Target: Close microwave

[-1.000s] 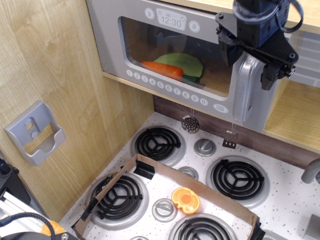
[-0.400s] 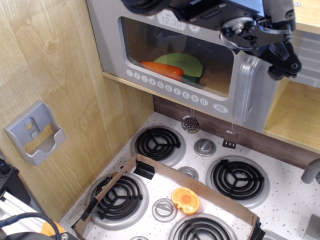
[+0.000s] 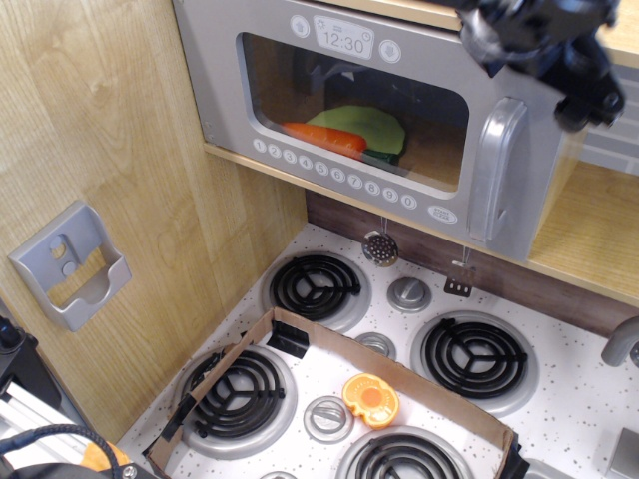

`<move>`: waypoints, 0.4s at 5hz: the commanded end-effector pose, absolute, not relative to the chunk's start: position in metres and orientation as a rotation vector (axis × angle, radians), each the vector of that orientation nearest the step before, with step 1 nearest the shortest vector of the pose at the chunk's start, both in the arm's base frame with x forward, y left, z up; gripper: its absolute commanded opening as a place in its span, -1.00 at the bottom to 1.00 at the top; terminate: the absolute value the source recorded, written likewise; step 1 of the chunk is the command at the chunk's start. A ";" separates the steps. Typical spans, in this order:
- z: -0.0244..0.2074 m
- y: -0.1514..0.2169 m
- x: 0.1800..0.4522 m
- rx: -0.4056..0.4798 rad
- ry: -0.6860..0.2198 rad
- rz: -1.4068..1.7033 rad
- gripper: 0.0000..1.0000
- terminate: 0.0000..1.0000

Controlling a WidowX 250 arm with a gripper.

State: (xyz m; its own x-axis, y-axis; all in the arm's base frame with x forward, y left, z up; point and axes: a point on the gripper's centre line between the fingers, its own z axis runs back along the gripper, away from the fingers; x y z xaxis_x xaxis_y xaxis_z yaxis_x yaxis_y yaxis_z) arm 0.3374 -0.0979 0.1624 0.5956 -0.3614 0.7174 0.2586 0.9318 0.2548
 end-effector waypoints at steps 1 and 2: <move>0.178 -0.107 0.333 0.117 -0.886 -0.338 1.00 -1.00; 0.177 -0.109 0.329 0.119 -0.880 -0.324 1.00 -1.00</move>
State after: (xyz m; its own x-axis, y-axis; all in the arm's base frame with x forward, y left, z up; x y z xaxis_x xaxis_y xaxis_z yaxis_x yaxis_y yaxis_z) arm 0.3305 -0.1036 0.1552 0.6376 -0.3278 0.6971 0.2239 0.9448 0.2394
